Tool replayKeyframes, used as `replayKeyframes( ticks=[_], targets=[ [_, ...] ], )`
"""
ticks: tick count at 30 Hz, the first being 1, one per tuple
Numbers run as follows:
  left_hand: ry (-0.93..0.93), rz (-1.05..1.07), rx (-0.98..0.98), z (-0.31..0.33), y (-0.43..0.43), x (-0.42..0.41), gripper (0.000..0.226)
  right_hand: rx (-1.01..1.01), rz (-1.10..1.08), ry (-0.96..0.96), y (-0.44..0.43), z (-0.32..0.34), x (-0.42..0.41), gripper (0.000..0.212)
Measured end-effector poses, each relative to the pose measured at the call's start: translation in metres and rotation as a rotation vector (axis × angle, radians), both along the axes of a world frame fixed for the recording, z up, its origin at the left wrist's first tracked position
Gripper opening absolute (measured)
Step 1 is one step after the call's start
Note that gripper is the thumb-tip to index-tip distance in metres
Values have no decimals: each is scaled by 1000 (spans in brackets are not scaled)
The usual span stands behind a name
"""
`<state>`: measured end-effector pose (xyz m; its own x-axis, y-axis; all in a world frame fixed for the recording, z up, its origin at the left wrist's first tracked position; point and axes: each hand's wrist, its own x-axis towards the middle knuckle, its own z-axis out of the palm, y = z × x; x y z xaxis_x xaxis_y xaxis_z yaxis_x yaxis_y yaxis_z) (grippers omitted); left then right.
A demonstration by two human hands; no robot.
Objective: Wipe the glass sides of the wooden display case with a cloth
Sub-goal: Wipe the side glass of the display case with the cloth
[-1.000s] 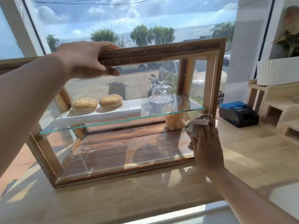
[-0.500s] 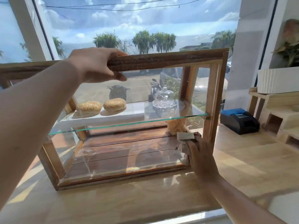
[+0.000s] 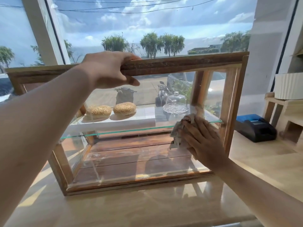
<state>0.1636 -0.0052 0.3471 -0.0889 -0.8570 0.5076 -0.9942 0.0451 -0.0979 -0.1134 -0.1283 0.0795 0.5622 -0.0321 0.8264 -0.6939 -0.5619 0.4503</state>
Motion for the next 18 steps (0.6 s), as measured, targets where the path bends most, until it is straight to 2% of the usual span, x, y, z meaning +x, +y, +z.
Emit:
replayKeyframes(
  ticks=[4, 8, 10, 11, 15, 18],
  targets=[
    [4, 10, 6, 1, 0, -2, 70, 122, -46, -300, -11, 39, -14, 52],
    [1, 21, 9, 1, 1, -4, 70, 128, 17, -611, -1, 95, 57, 51],
    [1, 18, 14, 1, 0, -4, 70, 125, 31, -684, 11, 97, 90, 52],
    [-2, 25, 9, 1, 0, -3, 69, 112, 59, -638, 19, 91, 106, 52],
    [-28, 55, -1, 0, -1, -1, 70, 44, 176, -224, 40, 59, 149, 47],
    [-7, 54, 4, 1, 1, -2, 70, -19, 168, -75, 33, 47, 143, 41]
  ],
)
